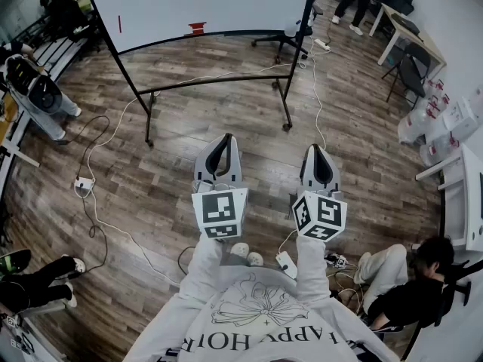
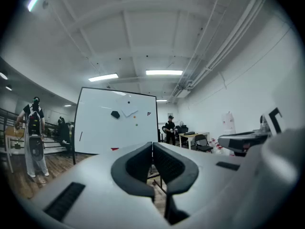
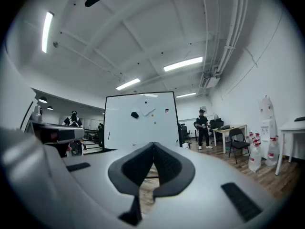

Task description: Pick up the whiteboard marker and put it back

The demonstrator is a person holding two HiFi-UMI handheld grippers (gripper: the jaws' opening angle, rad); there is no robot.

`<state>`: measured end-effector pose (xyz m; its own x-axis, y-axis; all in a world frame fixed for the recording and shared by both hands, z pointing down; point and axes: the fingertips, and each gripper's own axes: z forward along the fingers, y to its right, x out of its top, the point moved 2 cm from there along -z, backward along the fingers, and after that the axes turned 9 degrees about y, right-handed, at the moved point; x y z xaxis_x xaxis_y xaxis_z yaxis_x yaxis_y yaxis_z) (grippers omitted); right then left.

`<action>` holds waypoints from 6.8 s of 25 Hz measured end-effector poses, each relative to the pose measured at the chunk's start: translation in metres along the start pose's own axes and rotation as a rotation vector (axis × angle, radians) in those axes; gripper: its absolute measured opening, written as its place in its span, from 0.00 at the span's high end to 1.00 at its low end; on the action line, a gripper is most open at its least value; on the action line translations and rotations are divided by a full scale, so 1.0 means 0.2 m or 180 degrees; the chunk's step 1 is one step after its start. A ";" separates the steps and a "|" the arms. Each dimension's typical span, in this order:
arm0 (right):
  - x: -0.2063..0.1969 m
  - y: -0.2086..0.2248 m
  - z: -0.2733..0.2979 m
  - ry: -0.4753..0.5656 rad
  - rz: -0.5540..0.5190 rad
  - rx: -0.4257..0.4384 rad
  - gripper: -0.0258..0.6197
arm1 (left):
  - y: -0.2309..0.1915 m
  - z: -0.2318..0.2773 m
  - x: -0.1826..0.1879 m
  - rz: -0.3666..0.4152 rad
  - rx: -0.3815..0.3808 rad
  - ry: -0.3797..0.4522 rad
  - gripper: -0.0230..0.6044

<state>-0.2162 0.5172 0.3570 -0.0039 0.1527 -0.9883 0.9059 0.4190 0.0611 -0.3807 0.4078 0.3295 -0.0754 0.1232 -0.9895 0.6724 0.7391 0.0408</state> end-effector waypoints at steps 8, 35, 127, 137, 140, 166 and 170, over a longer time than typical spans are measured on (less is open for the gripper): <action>0.00 -0.04 0.01 -0.0014 -0.0016 0.0009 0.96 | -0.03 0.00 0.01 -0.0017 -0.0017 0.0008 0.95; -0.23 0.01 0.41 -0.0124 0.0035 -0.0146 0.95 | -0.18 0.41 -0.26 -0.0090 -0.0041 -0.0201 0.95; -1.39 1.49 4.50 -0.1036 0.0269 0.0149 0.72 | -0.52 4.50 -1.32 -0.0063 0.0363 -0.0711 0.95; -1.54 1.52 4.55 -0.1182 0.0354 0.0212 0.79 | -0.51 4.55 -1.43 -0.0097 0.0458 -0.0831 0.95; -1.54 1.52 4.56 -0.1171 0.0364 0.0242 0.86 | -0.51 4.55 -1.44 -0.0099 0.0503 -0.0858 0.95; -1.05 1.38 4.63 -0.0811 0.0201 0.0346 0.86 | -0.70 4.48 -1.22 -0.0102 0.0602 -0.0601 0.95; -0.95 1.32 4.61 -0.0726 0.0173 0.0356 0.86 | -0.74 4.45 -1.16 -0.0110 0.0588 -0.0517 0.95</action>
<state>0.4149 -0.2262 0.4329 0.1301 -0.0388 -0.9907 0.9435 0.3121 0.1117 0.1925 -0.3194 0.4300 0.0085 -0.0191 -0.9998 0.7958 0.6055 -0.0048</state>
